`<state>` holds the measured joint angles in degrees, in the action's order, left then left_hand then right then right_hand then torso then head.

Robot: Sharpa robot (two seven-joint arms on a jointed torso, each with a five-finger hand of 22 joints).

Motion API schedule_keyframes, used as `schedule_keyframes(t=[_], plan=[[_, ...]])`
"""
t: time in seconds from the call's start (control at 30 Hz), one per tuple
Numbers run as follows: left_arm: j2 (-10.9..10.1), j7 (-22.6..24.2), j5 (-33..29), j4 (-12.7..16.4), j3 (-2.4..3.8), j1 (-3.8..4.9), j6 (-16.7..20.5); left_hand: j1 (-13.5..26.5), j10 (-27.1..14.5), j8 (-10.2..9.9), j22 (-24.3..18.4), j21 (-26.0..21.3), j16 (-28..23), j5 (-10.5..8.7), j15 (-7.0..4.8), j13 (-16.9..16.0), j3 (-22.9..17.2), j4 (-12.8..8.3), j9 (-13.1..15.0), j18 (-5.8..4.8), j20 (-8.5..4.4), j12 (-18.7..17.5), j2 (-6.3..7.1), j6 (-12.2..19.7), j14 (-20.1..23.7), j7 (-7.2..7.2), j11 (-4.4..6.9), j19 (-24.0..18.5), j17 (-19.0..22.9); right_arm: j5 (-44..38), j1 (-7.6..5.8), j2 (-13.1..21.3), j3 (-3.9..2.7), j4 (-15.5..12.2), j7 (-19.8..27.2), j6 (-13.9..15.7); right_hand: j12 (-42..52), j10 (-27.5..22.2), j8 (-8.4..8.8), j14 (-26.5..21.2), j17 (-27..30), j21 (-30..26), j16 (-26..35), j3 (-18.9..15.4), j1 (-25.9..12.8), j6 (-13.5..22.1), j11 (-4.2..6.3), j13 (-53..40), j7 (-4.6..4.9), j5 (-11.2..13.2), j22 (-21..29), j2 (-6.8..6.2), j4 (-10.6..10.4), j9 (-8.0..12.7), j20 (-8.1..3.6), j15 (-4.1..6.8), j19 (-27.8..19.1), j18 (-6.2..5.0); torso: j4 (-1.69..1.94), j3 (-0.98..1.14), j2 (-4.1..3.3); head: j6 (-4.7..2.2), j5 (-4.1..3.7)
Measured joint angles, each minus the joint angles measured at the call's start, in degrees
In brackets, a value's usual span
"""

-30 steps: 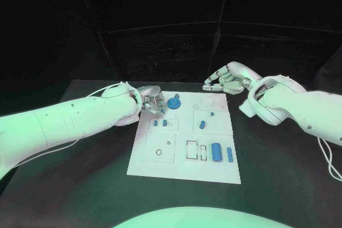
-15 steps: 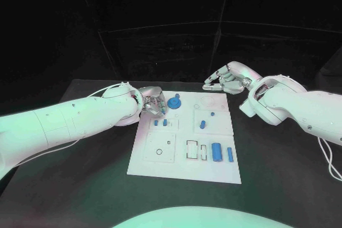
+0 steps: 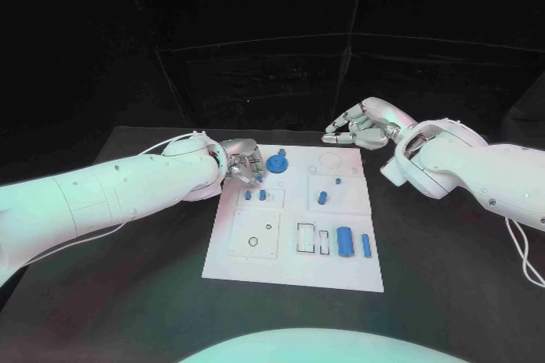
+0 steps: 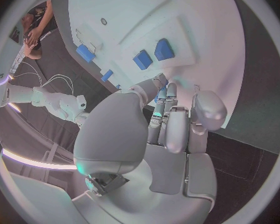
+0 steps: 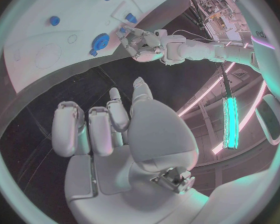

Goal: Assemble the parts on the task board

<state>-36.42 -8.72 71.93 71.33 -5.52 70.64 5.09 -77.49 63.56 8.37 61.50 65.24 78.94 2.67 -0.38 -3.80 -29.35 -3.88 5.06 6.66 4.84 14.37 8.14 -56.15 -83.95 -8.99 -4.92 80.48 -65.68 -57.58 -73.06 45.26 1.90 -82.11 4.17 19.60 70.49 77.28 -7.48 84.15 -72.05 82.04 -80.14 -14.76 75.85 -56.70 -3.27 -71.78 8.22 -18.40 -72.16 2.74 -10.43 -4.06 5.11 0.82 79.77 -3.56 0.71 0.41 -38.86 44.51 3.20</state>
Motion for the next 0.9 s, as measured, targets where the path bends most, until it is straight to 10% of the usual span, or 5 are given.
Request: schedule_keyframes(t=[0.47, 0.7, 0.9], plan=[[-0.7, 0.0, 0.0, 0.3, 0.00, -0.01, -0.4, 0.0, 0.0, -0.3, -0.1, 0.0, -0.2, 0.00, 0.00, 0.0, -0.2, -0.2, -0.3, 0.00, 0.18, -0.2, 0.00, 0.4, 0.0, 0.00, 0.00, -0.2, 0.4, -0.1, 0.00, 0.2, 0.00, 0.0, -0.4, -0.1, -0.8, -0.5, 0.00, 0.0, 0.5, -0.3, 0.3, 0.0, 0.0, 0.2, 0.16, 0.7, -0.16, 0.0, 0.5, 0.02, 0.0, 0.0, -0.02, 0.00, -0.1, 0.00, 0.00, -0.02, 0.01, -0.01, -0.03], [-2.3, 0.0, 0.0, 0.8, 0.03, 0.03, 0.2, 0.0, -1.0, -1.5, -0.6, -0.8, -0.2, 0.00, 0.20, 0.1, -0.8, -0.8, -0.9, 0.01, 0.37, -1.5, 0.00, 1.6, -0.2, -0.44, -0.43, -0.4, 0.3, -2.1, 0.00, 0.7, 0.00, 0.6, -2.5, -1.0, -32.7, -19.0, 0.00, -0.1, 8.6, -5.7, 6.5, 1.7, 8.4, 0.7, -0.10, 27.0, -0.11, 1.6, 9.5, 1.48, 3.5, 0.1, -0.14, 0.13, -5.5, -1.35, 0.07, -0.08, 0.07, -0.30, -0.25], [-5.1, 0.6, -2.0, 1.4, 0.19, 0.60, 2.9, 0.7, -2.4, -1.9, -4.5, -4.5, -1.3, 0.00, 0.43, 0.2, -0.8, -0.8, -1.1, 0.00, 1.07, -2.7, 0.54, 2.2, 0.0, -0.77, -0.91, -1.7, 2.6, -9.9, 0.32, 1.0, 0.00, 0.8, -5.4, -3.3, -50.3, -17.0, 0.00, -0.1, 10.4, -6.2, 8.2, 2.8, 14.1, -1.9, -0.19, 45.2, -0.39, 4.5, 10.0, 1.58, 5.2, 0.2, 0.23, 0.13, -5.1, -1.35, 0.09, -0.05, 0.09, -0.88, -0.86]])
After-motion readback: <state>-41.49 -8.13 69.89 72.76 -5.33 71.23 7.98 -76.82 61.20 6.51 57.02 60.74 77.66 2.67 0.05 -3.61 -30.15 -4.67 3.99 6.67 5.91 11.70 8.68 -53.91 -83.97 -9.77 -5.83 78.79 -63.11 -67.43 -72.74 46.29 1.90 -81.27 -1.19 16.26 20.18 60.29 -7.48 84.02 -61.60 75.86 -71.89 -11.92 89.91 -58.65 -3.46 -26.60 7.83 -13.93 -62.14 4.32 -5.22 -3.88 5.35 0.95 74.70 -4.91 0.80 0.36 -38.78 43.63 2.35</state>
